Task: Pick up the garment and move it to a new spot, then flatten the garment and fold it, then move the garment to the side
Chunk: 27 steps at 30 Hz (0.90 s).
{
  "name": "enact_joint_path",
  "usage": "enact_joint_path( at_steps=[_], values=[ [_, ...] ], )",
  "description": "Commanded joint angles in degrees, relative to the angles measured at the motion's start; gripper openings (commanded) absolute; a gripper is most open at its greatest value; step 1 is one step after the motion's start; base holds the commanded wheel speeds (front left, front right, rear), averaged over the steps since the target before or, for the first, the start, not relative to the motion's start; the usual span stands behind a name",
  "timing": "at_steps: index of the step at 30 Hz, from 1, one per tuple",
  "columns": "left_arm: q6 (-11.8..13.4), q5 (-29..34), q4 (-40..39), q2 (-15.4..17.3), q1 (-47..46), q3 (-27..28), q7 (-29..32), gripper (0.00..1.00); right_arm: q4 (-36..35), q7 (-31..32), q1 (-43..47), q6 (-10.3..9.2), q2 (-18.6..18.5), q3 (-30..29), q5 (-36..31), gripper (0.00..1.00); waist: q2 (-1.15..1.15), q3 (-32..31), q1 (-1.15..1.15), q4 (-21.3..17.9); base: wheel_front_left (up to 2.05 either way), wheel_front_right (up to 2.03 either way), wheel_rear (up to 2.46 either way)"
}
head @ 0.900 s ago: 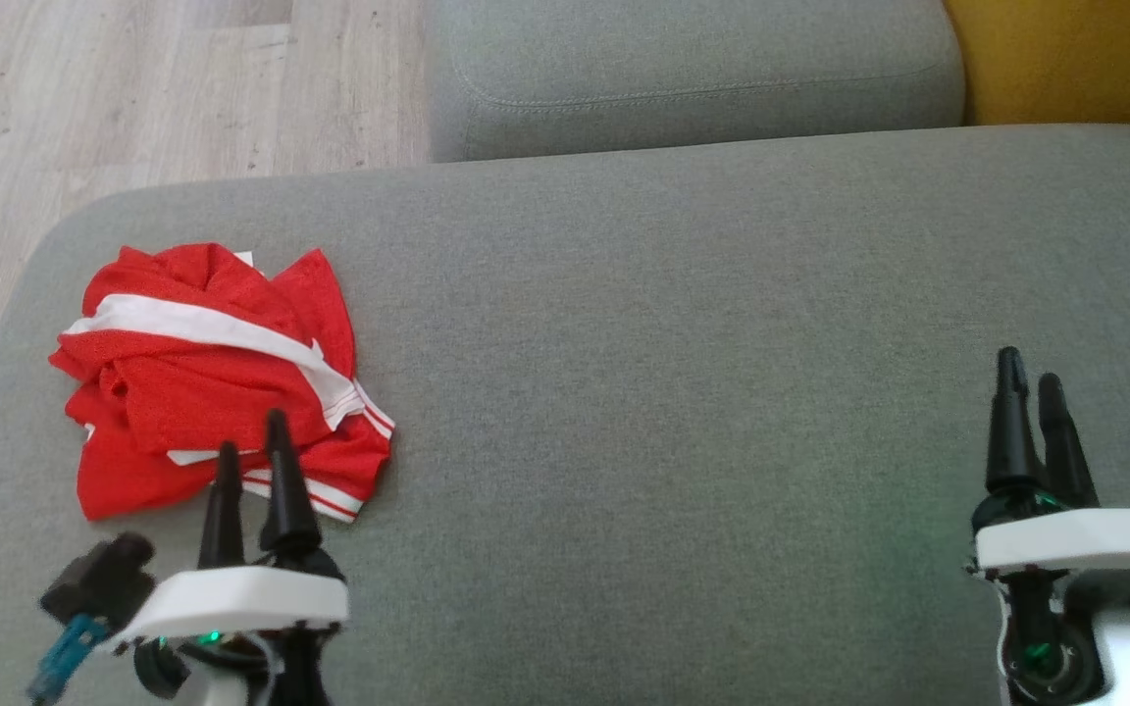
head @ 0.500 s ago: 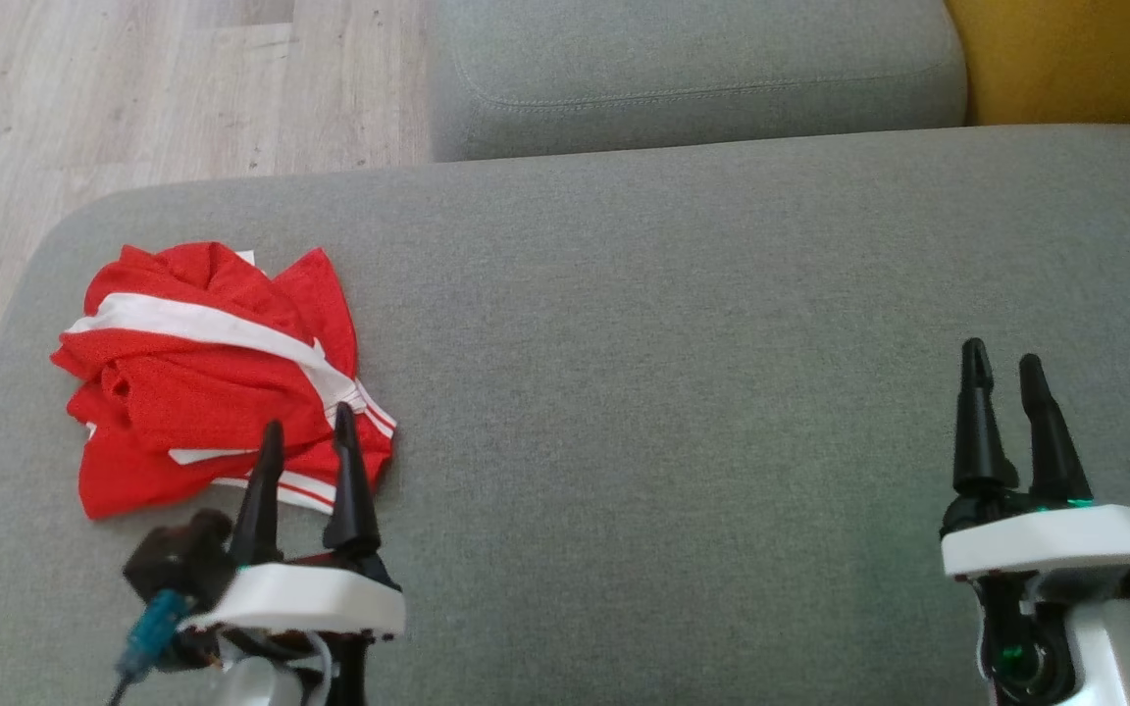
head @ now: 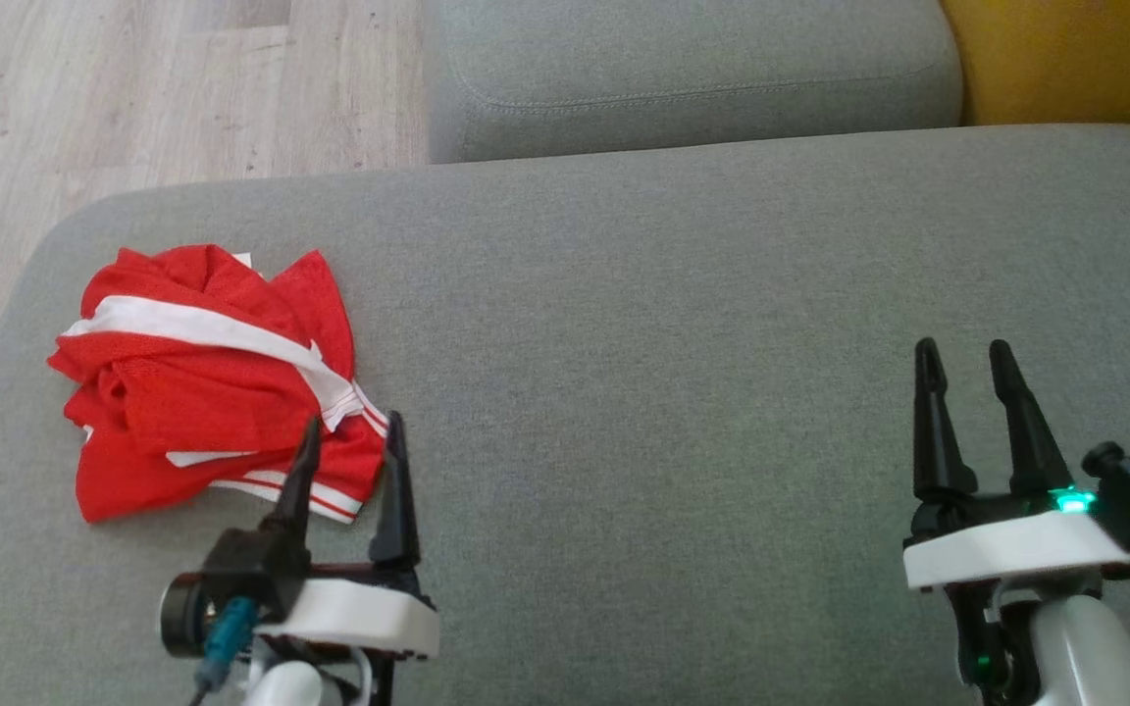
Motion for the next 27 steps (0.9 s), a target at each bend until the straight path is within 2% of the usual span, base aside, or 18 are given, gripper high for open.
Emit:
enact_joint_path(
  at_steps=[1,10,18,21,23,27],
  values=[
    [0.2,2.2,-2.0,1.3,-3.8,-0.3,-1.0,1.00,-2.8,-1.0,-0.8,0.33,-0.4,1.6,-2.9,1.00,0.00,0.0,0.00,-0.1,0.00,0.00,0.00],
    [1.5,9.3,0.2,3.2,-5.4,-4.3,-2.3,1.00,-2.6,-2.4,-0.3,0.36,-0.5,2.6,-10.7,1.00,0.00,-0.2,0.00,-0.2,0.00,0.00,0.00],
    [5.3,17.7,3.1,5.0,-7.9,-9.6,-3.7,1.00,-3.2,-3.7,-0.2,0.39,-0.5,2.9,-18.5,1.00,0.00,-0.1,0.00,-0.1,0.00,0.00,0.00],
    [6.3,17.5,2.6,4.7,-8.0,-10.3,-4.2,1.00,-3.8,-4.2,0.0,0.40,-0.5,3.2,-18.8,1.00,0.00,-0.1,0.00,0.0,0.00,0.00,0.00],
    [6.6,15.3,1.5,3.8,-7.3,-9.2,-4.5,1.00,-4.0,-4.6,0.1,0.41,-0.5,3.4,-18.1,1.00,0.00,0.0,0.00,0.0,0.00,0.00,0.00],
    [5.7,12.0,-0.6,2.5,-5.5,-6.2,-5.2,1.00,-2.7,-5.2,0.8,0.42,-0.5,2.9,-14.4,1.00,0.00,0.0,0.00,0.1,0.00,0.00,0.00]
  ],
)
